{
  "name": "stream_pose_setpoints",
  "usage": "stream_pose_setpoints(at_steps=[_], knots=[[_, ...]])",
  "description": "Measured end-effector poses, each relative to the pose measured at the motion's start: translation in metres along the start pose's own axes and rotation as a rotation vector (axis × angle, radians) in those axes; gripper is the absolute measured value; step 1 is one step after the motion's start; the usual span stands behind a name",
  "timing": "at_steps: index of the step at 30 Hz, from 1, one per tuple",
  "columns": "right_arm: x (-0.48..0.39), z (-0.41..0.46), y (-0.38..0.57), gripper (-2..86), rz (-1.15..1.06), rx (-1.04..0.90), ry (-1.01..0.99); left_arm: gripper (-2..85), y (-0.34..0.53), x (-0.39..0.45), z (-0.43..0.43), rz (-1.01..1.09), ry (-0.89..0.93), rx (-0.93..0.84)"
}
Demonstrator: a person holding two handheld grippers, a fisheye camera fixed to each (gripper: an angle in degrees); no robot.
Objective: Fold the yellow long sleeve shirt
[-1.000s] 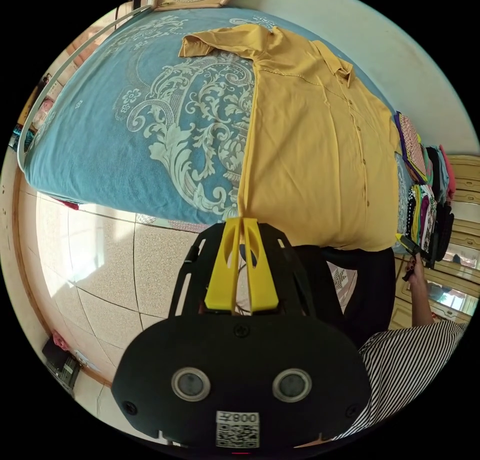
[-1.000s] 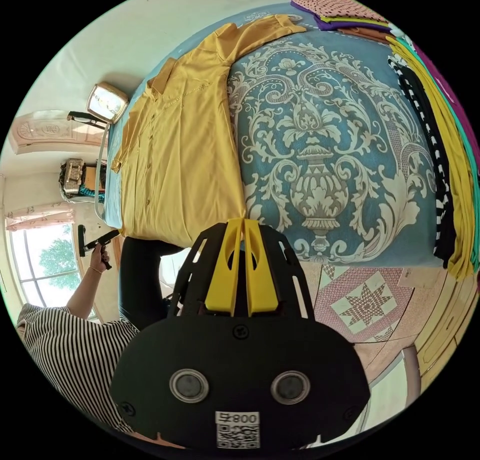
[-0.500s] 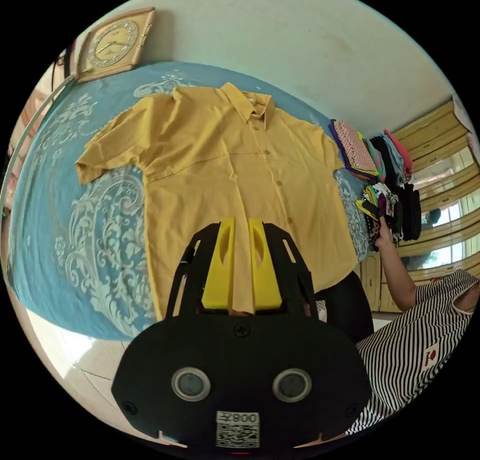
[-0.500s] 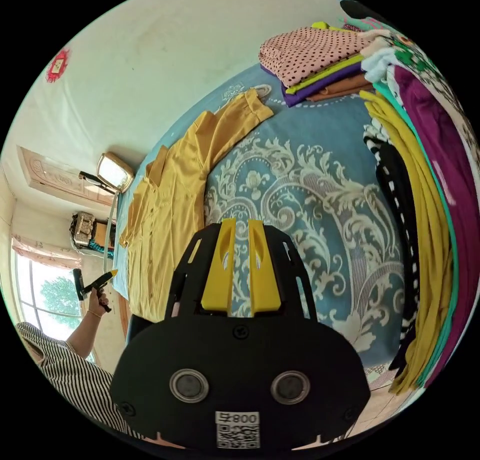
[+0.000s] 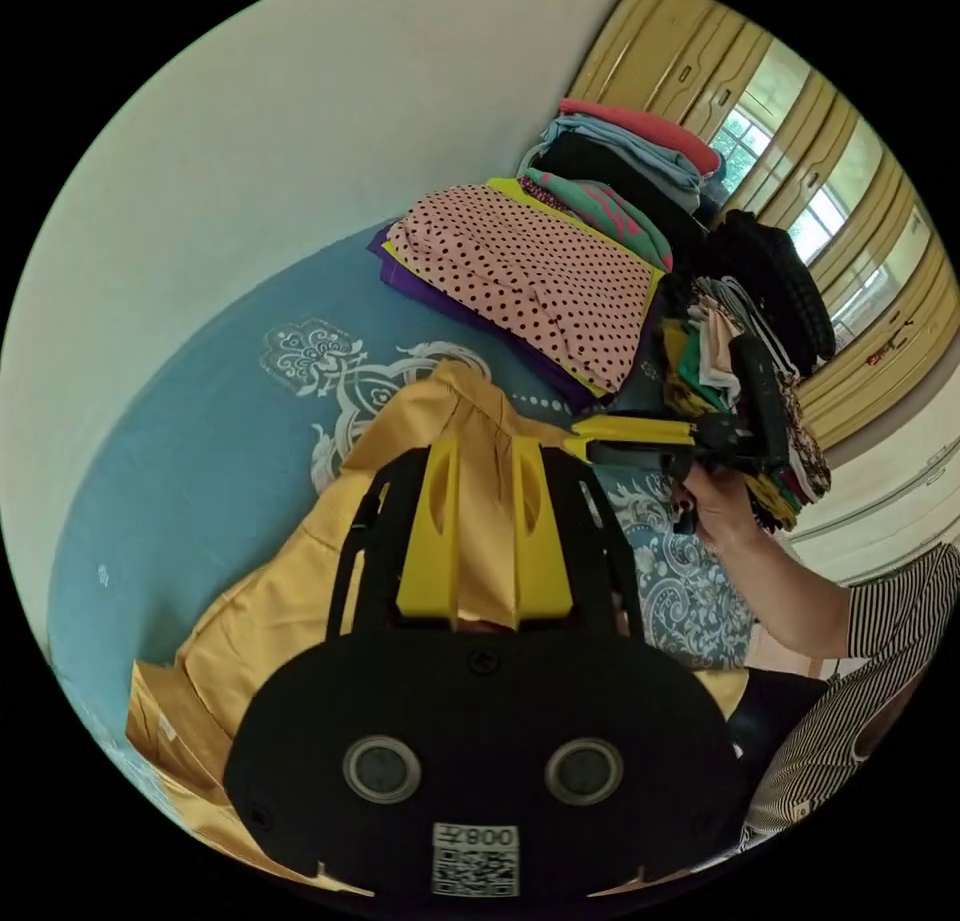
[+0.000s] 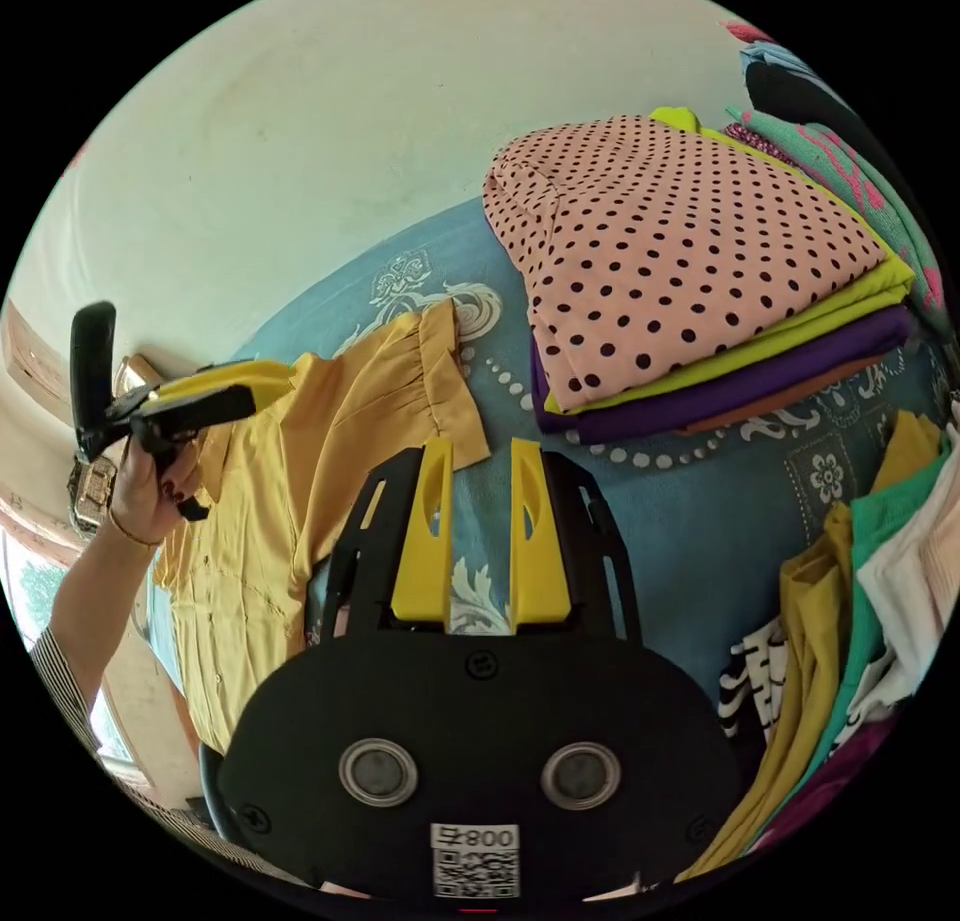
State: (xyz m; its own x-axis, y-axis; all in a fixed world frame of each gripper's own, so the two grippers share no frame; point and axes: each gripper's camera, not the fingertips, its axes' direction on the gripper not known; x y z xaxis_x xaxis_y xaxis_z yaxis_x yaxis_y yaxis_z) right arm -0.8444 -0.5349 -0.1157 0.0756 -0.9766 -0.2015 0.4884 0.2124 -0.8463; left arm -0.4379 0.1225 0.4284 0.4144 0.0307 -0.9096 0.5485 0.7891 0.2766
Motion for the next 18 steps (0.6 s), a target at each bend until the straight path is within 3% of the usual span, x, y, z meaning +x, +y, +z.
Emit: stream_pose_setpoints(at_steps=[9, 14, 18], knots=[[-0.018, 0.011, 0.005, 8.1, -0.060, 0.035, 0.083, 7.0, -0.127, -0.026, 0.163, -0.032, -0.088, -0.242], [-0.023, 0.013, 0.005, 3.5, -0.074, 0.034, 0.107, 3.1, -0.151, -0.028, 0.193, -0.018, -0.090, -0.218], [-0.011, 0.006, 0.006, 0.9, -0.045, 0.049, 0.012, 2.6, -0.165, -0.029, 0.186, 0.010, -0.004, -0.130]])
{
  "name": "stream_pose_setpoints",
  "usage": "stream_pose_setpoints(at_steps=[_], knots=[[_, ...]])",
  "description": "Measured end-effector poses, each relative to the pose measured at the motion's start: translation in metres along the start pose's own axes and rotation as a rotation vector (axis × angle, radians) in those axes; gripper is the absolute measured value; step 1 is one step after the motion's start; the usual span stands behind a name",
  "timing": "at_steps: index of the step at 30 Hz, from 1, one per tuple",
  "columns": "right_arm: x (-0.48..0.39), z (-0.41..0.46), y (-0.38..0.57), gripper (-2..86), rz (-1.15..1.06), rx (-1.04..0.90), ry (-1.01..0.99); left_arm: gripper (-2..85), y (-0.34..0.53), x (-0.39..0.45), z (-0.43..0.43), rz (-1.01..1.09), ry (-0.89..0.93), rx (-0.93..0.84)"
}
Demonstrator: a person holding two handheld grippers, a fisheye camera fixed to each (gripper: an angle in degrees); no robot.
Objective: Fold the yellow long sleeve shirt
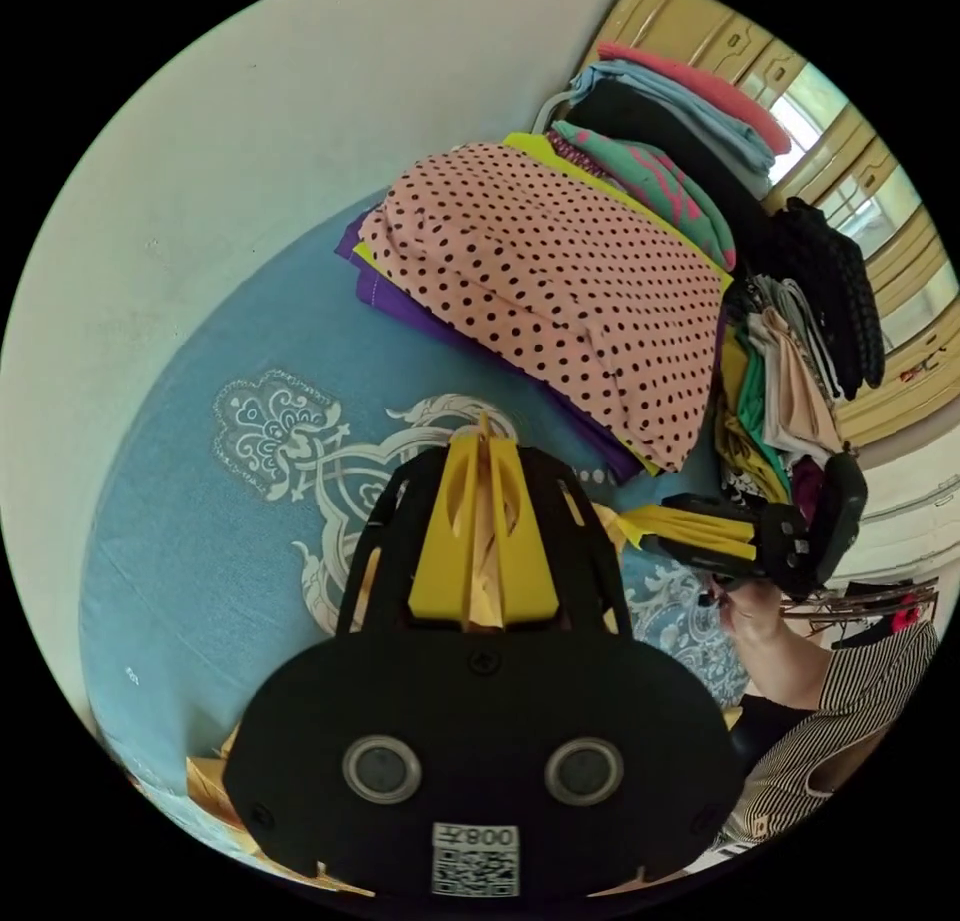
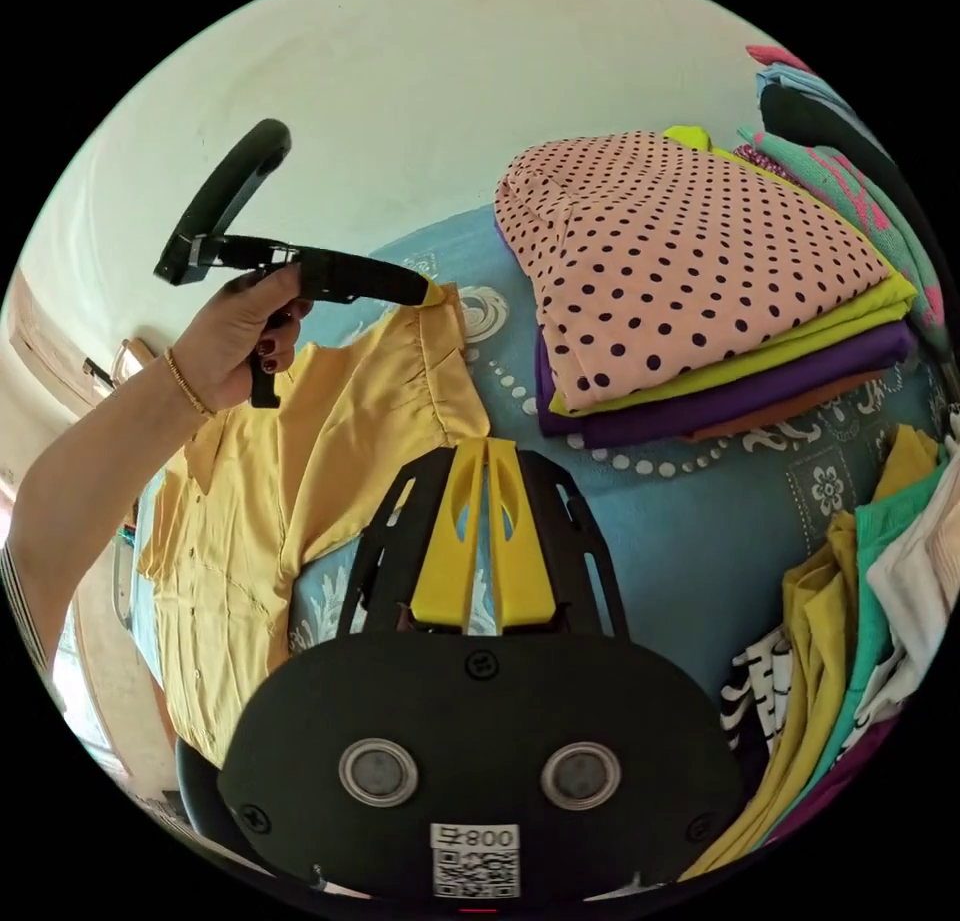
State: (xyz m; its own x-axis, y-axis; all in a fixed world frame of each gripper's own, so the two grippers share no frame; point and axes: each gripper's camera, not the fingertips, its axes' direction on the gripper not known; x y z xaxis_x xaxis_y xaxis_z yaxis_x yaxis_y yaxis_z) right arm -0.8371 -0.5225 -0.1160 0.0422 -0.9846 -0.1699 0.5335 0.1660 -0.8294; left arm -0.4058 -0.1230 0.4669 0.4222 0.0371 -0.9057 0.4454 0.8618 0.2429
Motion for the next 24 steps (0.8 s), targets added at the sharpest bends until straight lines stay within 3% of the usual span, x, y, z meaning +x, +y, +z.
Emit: stream_pose_setpoints(at_steps=[4, 11, 16, 24], knots=[[0.011, -0.041, 0.015, 0.3, 0.037, 0.132, -0.113, 2.3, -0.006, -0.004, -0.023, 0.060, 0.088, 0.106], [-0.036, -0.102, 0.041, 0.2, -0.114, 0.284, -0.284, 2.2, 0.053, -0.030, -0.067, 0.110, 0.133, 0.245], [-0.105, -0.098, 0.050, 0.2, -0.277, 0.229, -0.380, 2.1, 0.137, -0.078, -0.081, -0.026, 0.152, 0.294], [-0.190, -0.043, 0.064, 0.2, -0.370, 0.048, -0.399, 2.2, 0.233, -0.150, -0.038, -0.245, 0.129, 0.188]])
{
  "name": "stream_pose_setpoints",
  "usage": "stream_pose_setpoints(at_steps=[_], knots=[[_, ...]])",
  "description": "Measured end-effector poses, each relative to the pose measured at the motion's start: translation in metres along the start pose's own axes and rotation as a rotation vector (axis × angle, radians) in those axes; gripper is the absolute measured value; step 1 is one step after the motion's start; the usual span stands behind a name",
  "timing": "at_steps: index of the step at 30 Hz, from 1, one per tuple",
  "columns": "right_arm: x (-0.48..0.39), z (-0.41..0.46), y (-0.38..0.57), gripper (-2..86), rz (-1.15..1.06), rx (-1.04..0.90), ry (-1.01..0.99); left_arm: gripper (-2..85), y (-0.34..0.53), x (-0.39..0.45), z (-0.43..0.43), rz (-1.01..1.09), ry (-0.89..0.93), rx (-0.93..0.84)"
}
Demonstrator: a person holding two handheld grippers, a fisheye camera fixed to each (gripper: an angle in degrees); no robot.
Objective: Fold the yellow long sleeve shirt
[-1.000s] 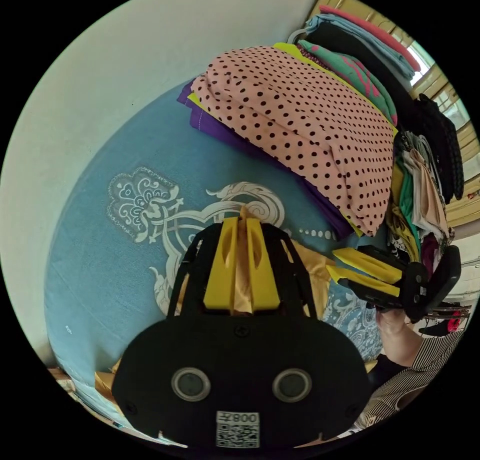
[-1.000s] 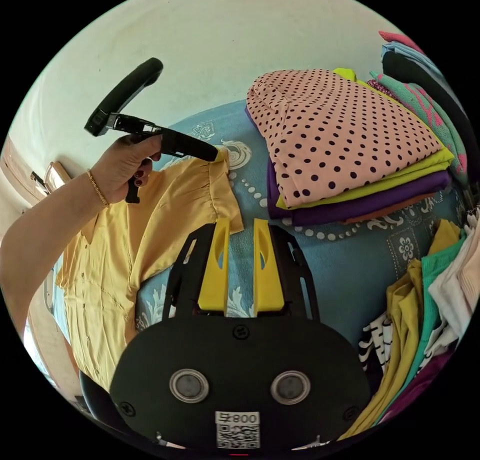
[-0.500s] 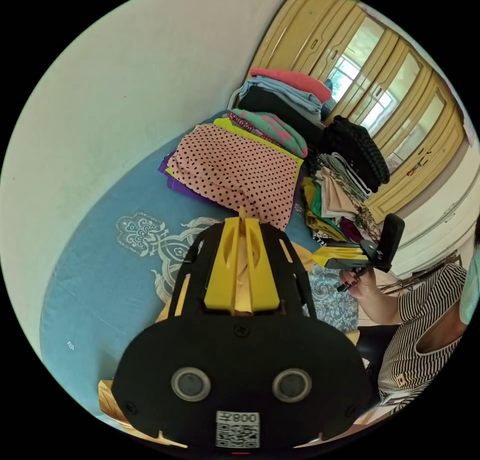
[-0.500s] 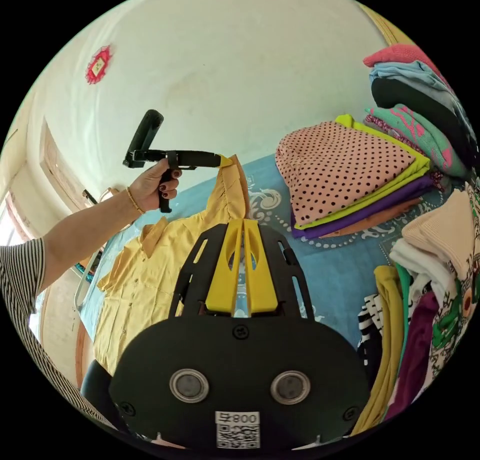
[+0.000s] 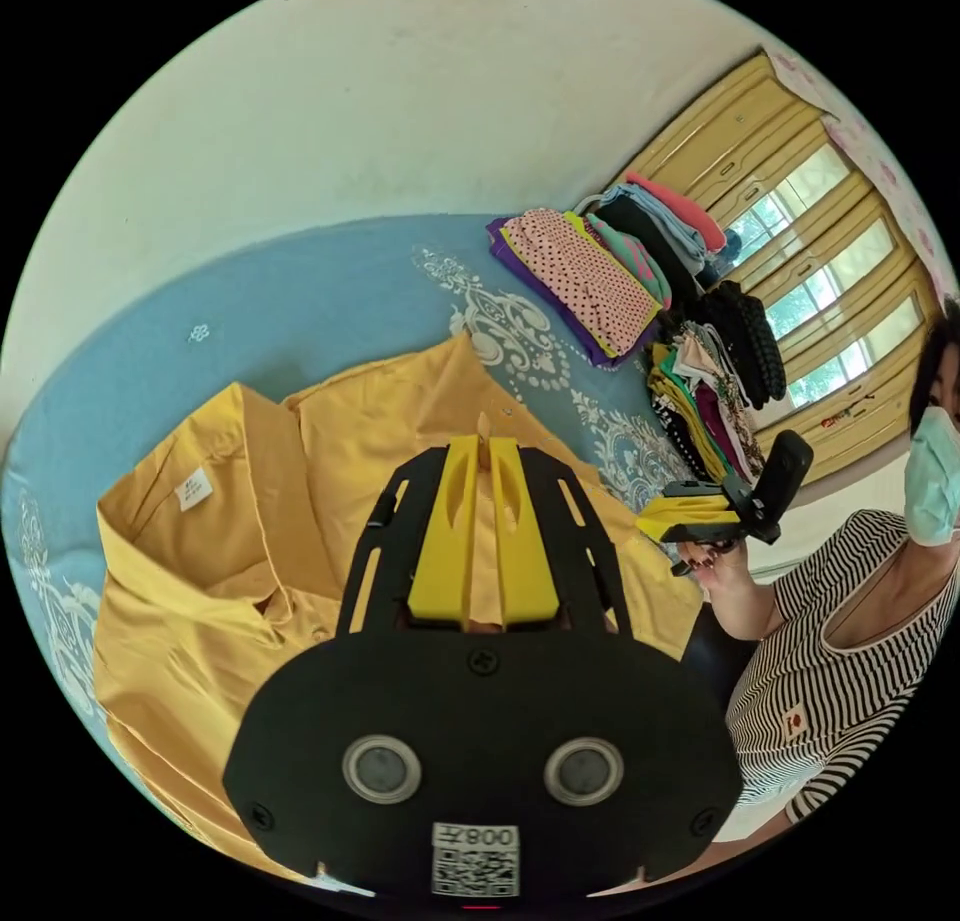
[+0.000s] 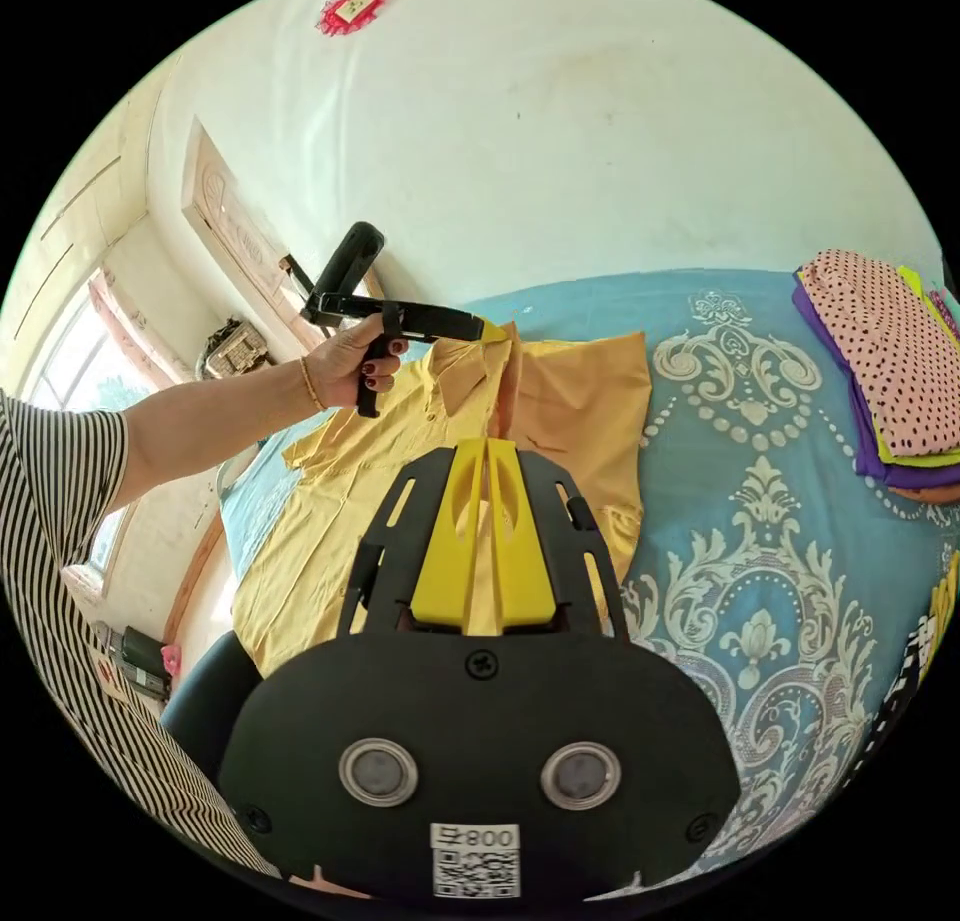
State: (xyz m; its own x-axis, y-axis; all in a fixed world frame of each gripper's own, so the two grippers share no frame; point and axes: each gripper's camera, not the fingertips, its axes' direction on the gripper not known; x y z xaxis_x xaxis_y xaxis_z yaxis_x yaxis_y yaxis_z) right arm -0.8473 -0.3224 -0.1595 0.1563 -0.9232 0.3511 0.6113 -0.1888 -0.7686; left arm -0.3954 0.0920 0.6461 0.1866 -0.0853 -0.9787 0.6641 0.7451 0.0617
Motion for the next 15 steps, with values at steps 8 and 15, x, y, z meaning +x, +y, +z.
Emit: stream_pose_setpoints(at_steps=[8, 15], knots=[[-0.018, 0.048, -0.004, 0.3, -0.021, -0.123, -0.010, 2.2, 0.024, -0.038, 0.028, -0.017, -0.006, -0.028], [-0.026, 0.068, -0.013, 0.3, -0.052, -0.177, 0.017, 2.0, 0.036, -0.054, 0.040, -0.048, -0.061, -0.053]])
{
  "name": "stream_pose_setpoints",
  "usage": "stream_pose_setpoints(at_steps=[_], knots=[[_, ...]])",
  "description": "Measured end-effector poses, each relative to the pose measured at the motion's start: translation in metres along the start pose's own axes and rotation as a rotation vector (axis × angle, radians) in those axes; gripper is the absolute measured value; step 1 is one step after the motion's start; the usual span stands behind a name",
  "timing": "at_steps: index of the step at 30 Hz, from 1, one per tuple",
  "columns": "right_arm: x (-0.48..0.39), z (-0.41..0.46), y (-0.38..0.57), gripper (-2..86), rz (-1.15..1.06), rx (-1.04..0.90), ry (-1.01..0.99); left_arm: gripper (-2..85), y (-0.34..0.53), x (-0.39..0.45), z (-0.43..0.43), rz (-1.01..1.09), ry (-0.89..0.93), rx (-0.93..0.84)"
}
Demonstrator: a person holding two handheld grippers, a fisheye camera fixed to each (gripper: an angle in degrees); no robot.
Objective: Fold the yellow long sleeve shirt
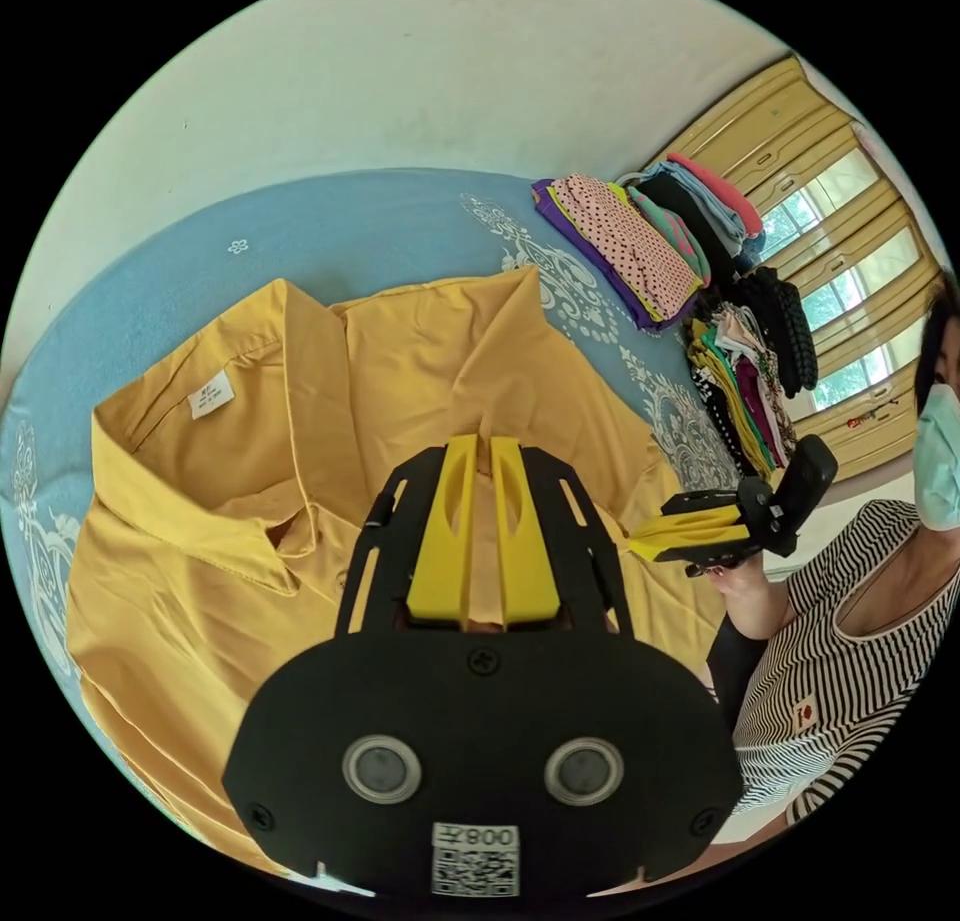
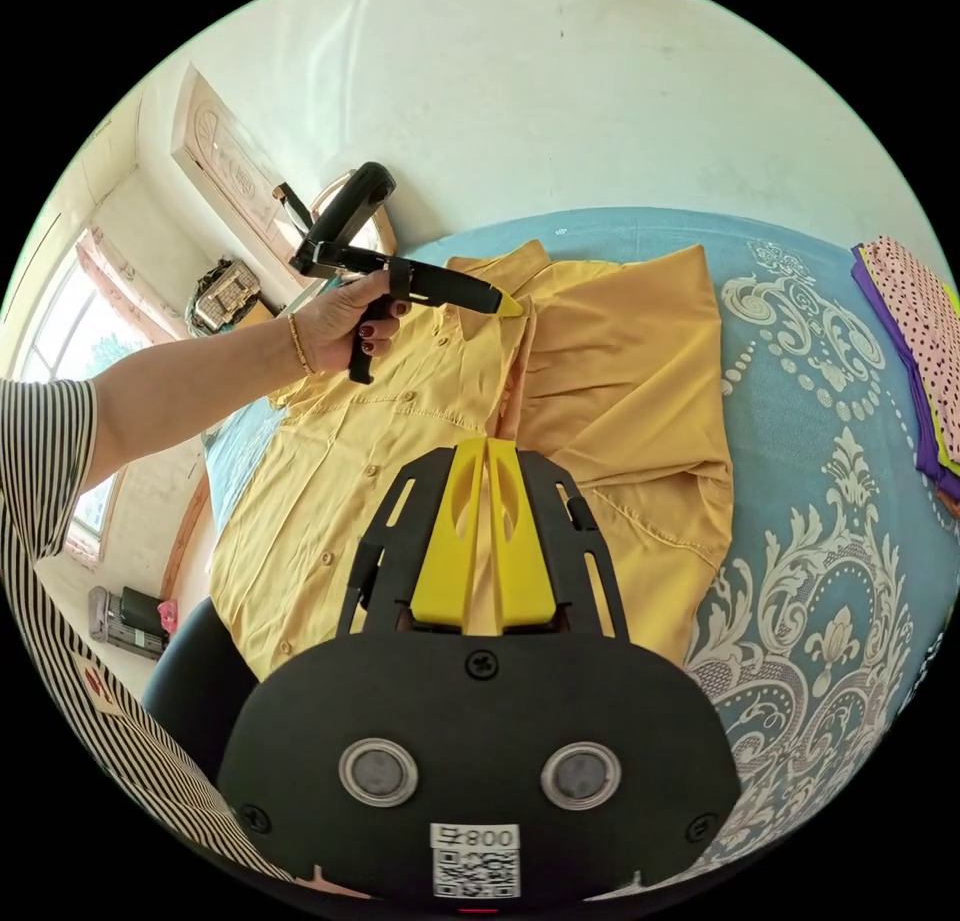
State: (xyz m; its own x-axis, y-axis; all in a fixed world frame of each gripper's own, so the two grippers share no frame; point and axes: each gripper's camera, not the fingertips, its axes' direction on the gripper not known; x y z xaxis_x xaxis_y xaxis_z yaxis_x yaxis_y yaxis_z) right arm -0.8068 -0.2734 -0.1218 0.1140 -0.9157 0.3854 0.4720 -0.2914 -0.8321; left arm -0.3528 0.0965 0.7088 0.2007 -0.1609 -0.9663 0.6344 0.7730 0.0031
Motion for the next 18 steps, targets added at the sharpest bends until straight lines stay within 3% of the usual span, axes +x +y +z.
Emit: stream_pose_setpoints(at_steps=[5, 9, 12, 16, 18], knots=[[-0.001, 0.012, -0.013, 0.3, -0.022, -0.056, -0.025, 1.5, 0.017, -0.009, -0.013, -0.093, -0.014, 0.070], [0.000, 0.014, -0.022, 0.3, -0.050, -0.091, -0.071, 1.7, 0.022, 0.011, -0.026, -0.027, 0.057, 0.160], [-0.006, 0.008, -0.028, 0.4, -0.091, -0.083, -0.151, 1.3, 0.017, 0.027, -0.012, 0.030, 0.063, 0.088], [-0.007, -0.008, -0.034, 0.3, -0.079, -0.033, -0.124, 0.6, 0.027, 0.025, 0.023, -0.006, -0.093, -0.124], [0.001, -0.017, -0.035, 0.2, -0.035, 0.004, -0.069, 0.5, 0.033, 0.025, 0.021, -0.024, -0.073, -0.090]])
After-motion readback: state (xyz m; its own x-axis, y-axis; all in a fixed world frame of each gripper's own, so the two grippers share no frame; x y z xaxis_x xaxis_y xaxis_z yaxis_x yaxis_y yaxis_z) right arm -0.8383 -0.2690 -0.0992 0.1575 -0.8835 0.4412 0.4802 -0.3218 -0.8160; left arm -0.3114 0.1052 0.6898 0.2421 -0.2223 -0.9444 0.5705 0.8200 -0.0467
